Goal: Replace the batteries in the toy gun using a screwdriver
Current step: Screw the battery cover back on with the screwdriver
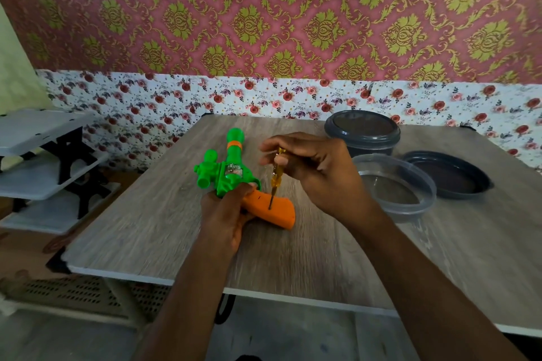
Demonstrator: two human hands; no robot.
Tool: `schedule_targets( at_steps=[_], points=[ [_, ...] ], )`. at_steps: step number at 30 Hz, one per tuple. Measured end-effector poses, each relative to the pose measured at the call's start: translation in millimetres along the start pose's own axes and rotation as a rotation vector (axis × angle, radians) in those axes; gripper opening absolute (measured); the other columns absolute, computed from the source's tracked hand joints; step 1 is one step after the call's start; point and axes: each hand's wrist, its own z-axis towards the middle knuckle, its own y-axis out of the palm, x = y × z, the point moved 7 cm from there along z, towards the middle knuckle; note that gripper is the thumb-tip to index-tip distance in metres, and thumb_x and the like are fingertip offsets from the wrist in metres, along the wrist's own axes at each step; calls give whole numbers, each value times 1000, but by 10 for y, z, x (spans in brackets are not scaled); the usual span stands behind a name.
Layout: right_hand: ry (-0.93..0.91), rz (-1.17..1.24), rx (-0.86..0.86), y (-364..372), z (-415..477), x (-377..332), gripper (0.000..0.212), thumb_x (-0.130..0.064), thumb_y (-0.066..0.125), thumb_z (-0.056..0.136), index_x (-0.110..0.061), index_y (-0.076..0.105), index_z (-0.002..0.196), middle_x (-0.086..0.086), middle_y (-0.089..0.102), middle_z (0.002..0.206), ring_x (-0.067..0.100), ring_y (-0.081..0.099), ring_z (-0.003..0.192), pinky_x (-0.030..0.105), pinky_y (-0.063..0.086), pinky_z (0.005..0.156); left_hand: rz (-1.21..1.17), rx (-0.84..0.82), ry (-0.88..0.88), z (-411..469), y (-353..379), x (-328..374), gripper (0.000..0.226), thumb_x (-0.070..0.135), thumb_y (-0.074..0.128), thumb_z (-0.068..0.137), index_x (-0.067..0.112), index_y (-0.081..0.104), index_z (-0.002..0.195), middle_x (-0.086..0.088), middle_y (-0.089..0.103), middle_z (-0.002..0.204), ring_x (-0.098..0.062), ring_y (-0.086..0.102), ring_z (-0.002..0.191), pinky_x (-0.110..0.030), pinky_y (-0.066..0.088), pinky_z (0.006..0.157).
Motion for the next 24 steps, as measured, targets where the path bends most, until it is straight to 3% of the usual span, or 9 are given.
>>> schedule_targets(
  at_steps=[3, 5, 8, 11, 12, 15, 18, 21, 24],
  points=[
    [-33, -32, 102, -44, -35, -5, 29, -14, 72, 92, -8, 74, 121, 7, 74, 99, 24, 76, 90, 50, 63, 79, -5, -7, 3, 19, -7, -24, 35, 0, 75, 82, -2, 68, 116, -26, 71, 104, -29, 71, 88, -42, 62, 64],
    [-81, -140, 157, -51, -55, -46, 32, -24, 78, 87, -9, 77, 116, 7, 70, 90, 18, 74, 82, 39, 63, 71, -5, -12, 11, 14, 5, -23, 34, -1, 73, 83, -4, 68, 116, -28, 71, 106, -31, 70, 88, -44, 62, 65],
    [-134, -196, 128, -11, -56, -108, 23, -13, 73, 93, -3, 77, 113, 6, 71, 99, 8, 71, 89, 20, 56, 75, -6, -13, 24, -9, 9, -4, 30, -1, 73, 83, -3, 69, 113, -24, 71, 100, -32, 70, 89, -47, 63, 68],
    [-111, -73, 82, -3, -49, -102, 24, -10, 69, 94, -4, 75, 116, 9, 73, 104, 23, 74, 93, 47, 60, 78, 1, -8, 18, -16, 3, 11, 30, -1, 72, 84, -2, 70, 113, -21, 71, 99, -30, 70, 90, -43, 63, 64],
    [-105, -68, 96, -15, -47, -100, 28, -11, 70, 93, -6, 73, 120, 10, 71, 99, 25, 73, 89, 50, 59, 74, -1, -5, 11, -14, 1, 7, 31, -2, 73, 83, -2, 69, 114, -22, 71, 100, -30, 69, 89, -42, 63, 63],
    [-153, -229, 187, -44, -71, -139, 34, -21, 74, 91, -7, 73, 122, 11, 58, 82, 20, 60, 73, 38, 52, 61, 1, 7, -5, -13, 2, 2, 33, -2, 74, 82, -3, 69, 114, -24, 71, 104, -31, 69, 92, -41, 63, 63],
    [-162, -251, 201, -50, -81, -140, 27, -13, 70, 93, -2, 74, 118, 10, 62, 91, 13, 64, 82, 24, 53, 68, 1, 6, -7, -15, 9, -2, 36, -2, 74, 82, -4, 68, 117, -25, 71, 106, -32, 70, 93, -42, 64, 63],
    [-59, -70, 26, 0, -75, -56, 30, 7, 58, 96, 1, 71, 122, 11, 71, 114, 16, 73, 103, 39, 61, 88, 2, 4, -9, -14, 5, -3, 36, -1, 74, 82, -1, 68, 118, -22, 71, 104, -30, 69, 92, -40, 63, 63],
    [-49, -93, 16, -19, -50, -71, 30, 3, 63, 95, -3, 72, 123, 10, 74, 105, 22, 75, 94, 46, 62, 81, -4, 11, -10, 3, -15, -8, 37, 0, 75, 82, 3, 68, 117, -19, 70, 103, -30, 69, 94, -42, 63, 65]
  ],
)
